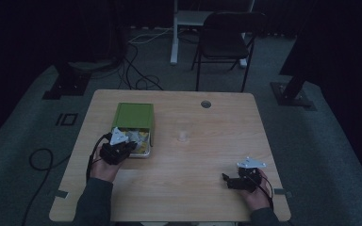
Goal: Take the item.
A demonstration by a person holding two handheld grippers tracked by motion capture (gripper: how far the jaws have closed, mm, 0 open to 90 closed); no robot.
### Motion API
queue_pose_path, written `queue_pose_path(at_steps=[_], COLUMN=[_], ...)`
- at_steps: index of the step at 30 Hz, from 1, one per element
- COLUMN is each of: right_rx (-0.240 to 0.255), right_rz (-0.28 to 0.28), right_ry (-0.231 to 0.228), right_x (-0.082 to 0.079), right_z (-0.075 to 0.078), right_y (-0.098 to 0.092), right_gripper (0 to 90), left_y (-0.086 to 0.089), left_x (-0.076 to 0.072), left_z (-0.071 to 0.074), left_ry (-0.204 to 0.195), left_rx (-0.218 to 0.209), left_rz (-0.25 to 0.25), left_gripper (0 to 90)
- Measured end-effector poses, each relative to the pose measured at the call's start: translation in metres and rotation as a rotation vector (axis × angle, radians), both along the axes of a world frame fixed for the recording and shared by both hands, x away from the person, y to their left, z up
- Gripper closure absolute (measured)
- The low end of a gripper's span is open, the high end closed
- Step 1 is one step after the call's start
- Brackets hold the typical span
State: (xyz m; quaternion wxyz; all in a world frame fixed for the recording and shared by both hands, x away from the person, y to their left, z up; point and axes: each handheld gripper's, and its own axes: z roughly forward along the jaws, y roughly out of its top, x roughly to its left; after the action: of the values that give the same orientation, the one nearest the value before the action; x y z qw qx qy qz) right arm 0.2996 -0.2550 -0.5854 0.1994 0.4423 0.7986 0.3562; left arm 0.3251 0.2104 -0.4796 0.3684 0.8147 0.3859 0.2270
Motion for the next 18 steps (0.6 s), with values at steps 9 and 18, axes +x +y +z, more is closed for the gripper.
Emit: queue_pose_path(at_steps=[9,18], right_rx=[0.000,0.000], right_rz=[0.000,0.000], right_ry=[-0.001,-0.001], right_x=[0.000,0.000], right_z=[0.000,0.000], right_y=[0.000,0.000], right_gripper=[12.7,12.7], left_y=[0.000,-0.004], left_x=[-0.008,-0.018], left_z=[0.010,0.022], left_ry=[-0.018,-0.033], left_rx=[-0.014,-0.028], left_rz=[-0.021,-0.059], left_gripper=[87.6,87.6])
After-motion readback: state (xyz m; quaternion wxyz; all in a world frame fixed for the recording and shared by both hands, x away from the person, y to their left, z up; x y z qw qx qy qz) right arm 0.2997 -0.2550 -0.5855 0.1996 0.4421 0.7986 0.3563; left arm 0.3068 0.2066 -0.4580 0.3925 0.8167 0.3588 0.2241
